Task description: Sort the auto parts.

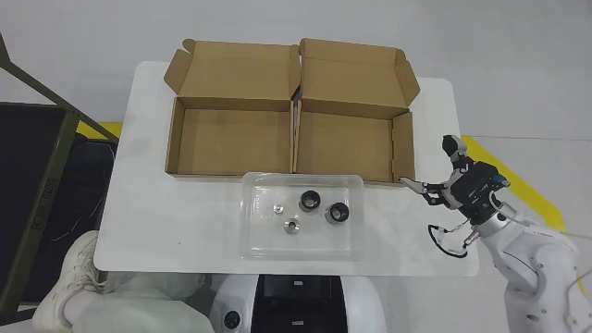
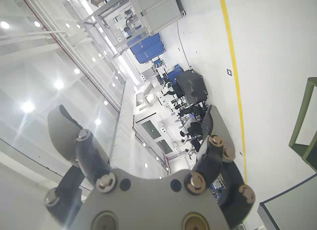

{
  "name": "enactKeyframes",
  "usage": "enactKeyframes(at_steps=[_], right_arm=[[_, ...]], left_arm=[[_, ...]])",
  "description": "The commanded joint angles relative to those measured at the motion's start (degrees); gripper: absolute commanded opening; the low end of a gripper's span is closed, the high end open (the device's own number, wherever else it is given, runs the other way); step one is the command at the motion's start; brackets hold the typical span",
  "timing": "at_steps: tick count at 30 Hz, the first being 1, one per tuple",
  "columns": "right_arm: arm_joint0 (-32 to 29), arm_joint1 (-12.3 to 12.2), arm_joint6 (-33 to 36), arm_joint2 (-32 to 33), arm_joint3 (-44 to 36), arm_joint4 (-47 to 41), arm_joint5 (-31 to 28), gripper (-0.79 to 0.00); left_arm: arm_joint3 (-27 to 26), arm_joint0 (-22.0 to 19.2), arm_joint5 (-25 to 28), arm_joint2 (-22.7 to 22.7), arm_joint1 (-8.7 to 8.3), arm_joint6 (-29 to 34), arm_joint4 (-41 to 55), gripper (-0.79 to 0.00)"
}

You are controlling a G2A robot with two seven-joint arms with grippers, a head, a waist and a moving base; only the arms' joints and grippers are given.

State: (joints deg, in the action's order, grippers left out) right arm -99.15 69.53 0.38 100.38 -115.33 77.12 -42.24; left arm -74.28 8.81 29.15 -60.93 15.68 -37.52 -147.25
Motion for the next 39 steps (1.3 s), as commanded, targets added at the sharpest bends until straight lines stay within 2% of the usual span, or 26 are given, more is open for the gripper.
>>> enactKeyframes(at_steps=[1,15,29,36,39], right_arm=[[0.00,0.00,0.00,0.00,0.00,0.00,0.00,-0.001],[0.30,-0.08,1.14,-1.04,-0.03,0.44,0.08,0.000],[8.92,-1.10,10.09,-9.53,5.31,-0.52,-9.24,0.000],[14.41,-1.56,17.57,-16.06,7.68,-1.26,-15.18,0.000],[16.05,-1.84,20.71,-19.00,7.27,-1.58,-15.76,0.000]], left_arm=[[0.00,0.00,0.00,0.00,0.00,0.00,0.00,0.000],[0.00,0.00,0.00,0.00,0.00,0.00,0.00,0.000],[0.00,0.00,0.00,0.00,0.00,0.00,0.00,0.000],[0.00,0.00,0.00,0.00,0.00,0.00,0.00,0.000],[0.00,0.00,0.00,0.00,0.00,0.00,0.00,0.000]])
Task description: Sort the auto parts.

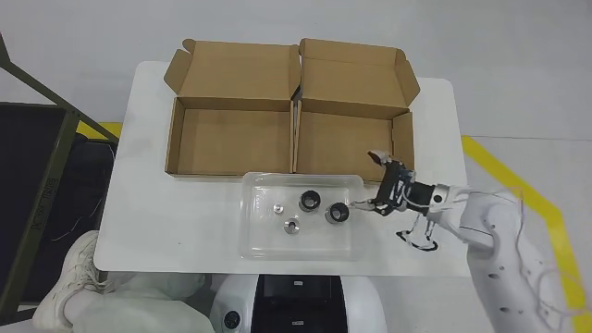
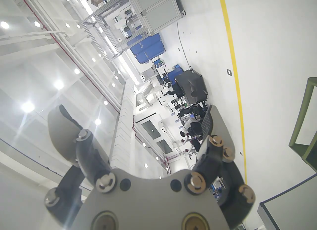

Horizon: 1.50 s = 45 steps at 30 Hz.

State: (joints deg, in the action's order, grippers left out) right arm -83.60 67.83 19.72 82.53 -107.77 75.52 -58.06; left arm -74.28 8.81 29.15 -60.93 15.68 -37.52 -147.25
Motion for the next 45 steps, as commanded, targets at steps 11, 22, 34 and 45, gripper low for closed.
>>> enactKeyframes(at_steps=[11,22,34,45], right_arm=[[5.03,-2.01,10.31,-10.82,0.43,-2.90,0.06,0.000],[7.67,-3.92,16.51,-15.83,0.74,-2.94,0.06,0.000],[9.33,-5.28,19.75,-19.21,1.76,-1.78,0.06,0.000],[11.34,-5.58,22.80,-22.62,4.30,-1.47,1.30,-0.052]], left_arm=[[0.00,0.00,0.00,0.00,0.00,0.00,0.00,0.000],[0.00,0.00,0.00,0.00,0.00,0.00,0.00,0.000],[0.00,0.00,0.00,0.00,0.00,0.00,0.00,0.000],[0.00,0.00,0.00,0.00,0.00,0.00,0.00,0.000]])
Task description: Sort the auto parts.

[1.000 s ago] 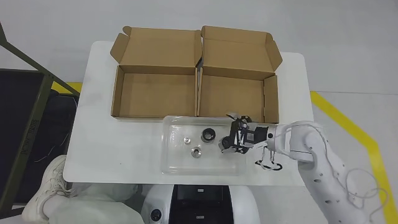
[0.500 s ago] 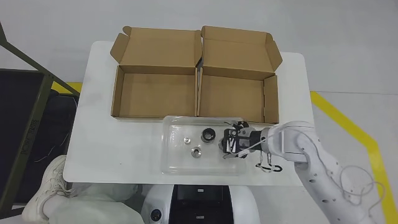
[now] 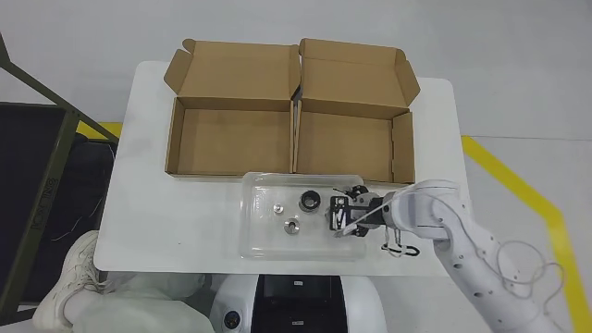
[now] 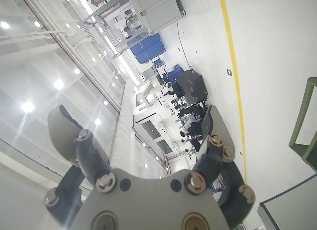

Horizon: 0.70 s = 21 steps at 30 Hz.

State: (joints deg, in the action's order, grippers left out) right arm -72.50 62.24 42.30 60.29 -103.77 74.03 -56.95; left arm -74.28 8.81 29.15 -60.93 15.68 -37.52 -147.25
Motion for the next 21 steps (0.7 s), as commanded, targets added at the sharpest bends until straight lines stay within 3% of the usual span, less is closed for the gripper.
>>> enactKeyframes(at_steps=[1,18,21], right_arm=[[0.52,0.02,0.43,-0.74,0.58,0.05,0.32,-0.049],[5.42,0.33,3.50,-5.94,5.89,-0.98,1.72,-0.160],[6.04,0.32,4.17,-6.51,6.37,-1.48,1.77,-0.209]], left_arm=[[0.00,0.00,0.00,0.00,0.00,0.00,0.00,0.000],[0.00,0.00,0.00,0.00,0.00,0.00,0.00,0.000],[0.00,0.00,0.00,0.00,0.00,0.00,0.00,0.000]])
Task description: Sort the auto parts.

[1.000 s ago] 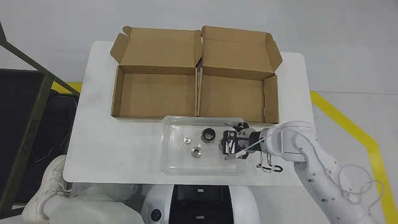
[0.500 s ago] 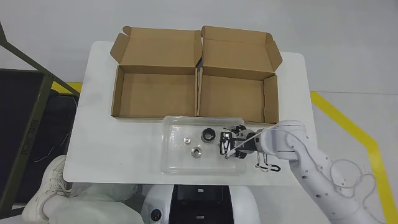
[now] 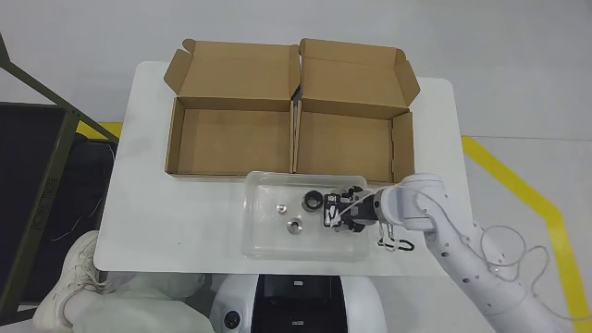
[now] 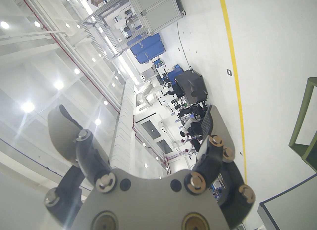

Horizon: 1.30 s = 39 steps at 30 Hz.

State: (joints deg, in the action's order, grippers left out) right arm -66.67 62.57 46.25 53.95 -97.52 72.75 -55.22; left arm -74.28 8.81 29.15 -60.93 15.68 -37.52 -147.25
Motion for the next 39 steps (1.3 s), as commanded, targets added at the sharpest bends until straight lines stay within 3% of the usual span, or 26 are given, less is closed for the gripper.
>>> enactKeyframes(at_steps=[1,3,5,10,39], right_arm=[[0.38,-0.02,0.34,-0.33,0.15,-0.34,0.11,-0.240],[0.67,-0.05,0.60,-0.67,0.13,-0.44,0.14,-0.379],[0.88,-0.08,0.91,-0.98,0.05,-0.39,0.20,-0.440],[1.39,-0.17,1.51,-1.68,-0.55,-0.55,0.62,-0.782],[-2.02,-2.82,3.05,-0.55,-16.72,0.96,1.40,-0.785]], left_arm=[[0.00,0.00,0.00,0.00,0.00,0.00,0.00,0.000],[0.00,0.00,0.00,0.00,0.00,0.00,0.00,0.000],[0.00,0.00,0.00,0.00,0.00,0.00,0.00,0.000],[0.00,0.00,0.00,0.00,0.00,0.00,0.00,0.000],[0.00,0.00,0.00,0.00,0.00,0.00,0.00,0.000]])
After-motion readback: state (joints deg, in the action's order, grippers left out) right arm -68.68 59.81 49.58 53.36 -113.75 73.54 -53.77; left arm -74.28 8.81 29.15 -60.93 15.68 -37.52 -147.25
